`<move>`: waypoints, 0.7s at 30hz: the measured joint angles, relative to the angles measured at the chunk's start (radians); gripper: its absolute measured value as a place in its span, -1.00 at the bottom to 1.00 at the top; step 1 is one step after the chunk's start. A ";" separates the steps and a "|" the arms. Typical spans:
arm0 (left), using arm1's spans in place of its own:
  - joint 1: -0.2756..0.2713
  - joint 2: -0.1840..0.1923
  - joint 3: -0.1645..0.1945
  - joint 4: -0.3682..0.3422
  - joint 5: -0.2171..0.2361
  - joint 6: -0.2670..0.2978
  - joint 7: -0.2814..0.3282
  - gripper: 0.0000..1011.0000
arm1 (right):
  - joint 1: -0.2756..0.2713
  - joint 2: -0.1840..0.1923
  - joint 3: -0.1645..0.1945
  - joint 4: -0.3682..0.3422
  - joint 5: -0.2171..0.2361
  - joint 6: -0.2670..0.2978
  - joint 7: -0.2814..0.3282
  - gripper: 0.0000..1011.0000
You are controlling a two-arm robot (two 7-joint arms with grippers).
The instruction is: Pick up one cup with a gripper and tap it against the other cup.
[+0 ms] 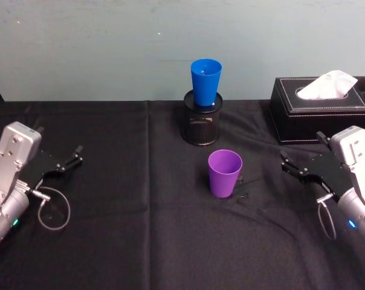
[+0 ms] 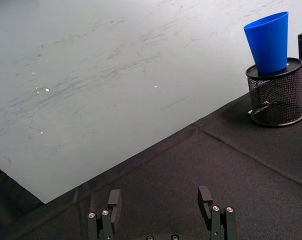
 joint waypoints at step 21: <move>0.000 0.000 0.000 0.000 0.000 0.000 0.000 0.98 | 0.000 0.000 0.000 0.000 0.000 0.000 0.000 0.98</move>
